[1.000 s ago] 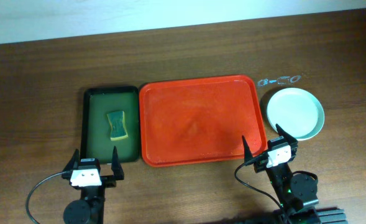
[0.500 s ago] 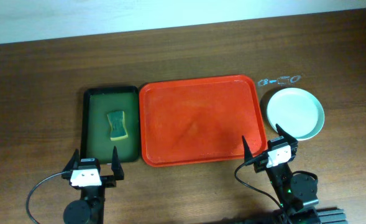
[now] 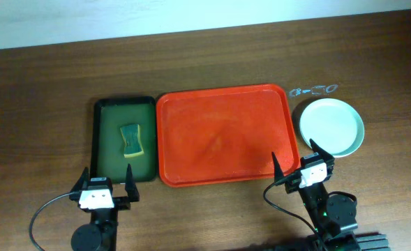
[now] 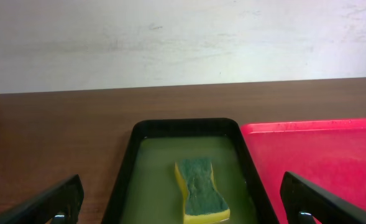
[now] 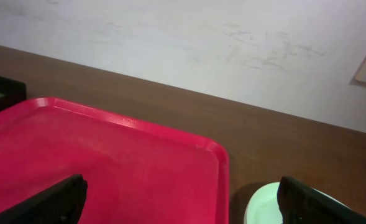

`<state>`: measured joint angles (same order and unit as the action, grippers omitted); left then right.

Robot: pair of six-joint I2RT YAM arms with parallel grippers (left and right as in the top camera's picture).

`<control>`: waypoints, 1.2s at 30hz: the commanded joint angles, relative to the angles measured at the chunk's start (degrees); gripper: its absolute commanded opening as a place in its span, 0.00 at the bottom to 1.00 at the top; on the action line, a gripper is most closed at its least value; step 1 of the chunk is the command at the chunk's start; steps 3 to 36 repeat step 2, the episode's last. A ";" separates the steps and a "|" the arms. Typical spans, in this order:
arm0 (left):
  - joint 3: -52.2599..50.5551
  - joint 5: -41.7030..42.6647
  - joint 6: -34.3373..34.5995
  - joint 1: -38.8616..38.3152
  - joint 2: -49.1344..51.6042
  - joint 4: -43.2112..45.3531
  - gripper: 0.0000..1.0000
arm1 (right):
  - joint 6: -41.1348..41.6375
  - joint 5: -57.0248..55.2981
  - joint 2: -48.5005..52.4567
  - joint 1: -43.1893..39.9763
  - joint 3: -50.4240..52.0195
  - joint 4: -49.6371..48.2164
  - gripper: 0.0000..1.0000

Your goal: Clean dirty plates on tray and stack at the side

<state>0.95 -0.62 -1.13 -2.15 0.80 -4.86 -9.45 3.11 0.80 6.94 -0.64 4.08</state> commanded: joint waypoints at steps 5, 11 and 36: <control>-0.44 0.68 -1.11 -0.22 -0.46 0.11 0.99 | -0.17 0.76 -0.48 -0.26 0.33 0.17 0.98; -0.44 0.68 -1.11 -0.22 -0.46 0.11 0.99 | -0.17 0.76 -0.48 -0.26 0.33 0.17 0.98; -0.44 0.68 -1.11 -0.22 -0.46 0.11 0.99 | -0.17 0.76 -0.48 -0.26 0.33 0.17 0.98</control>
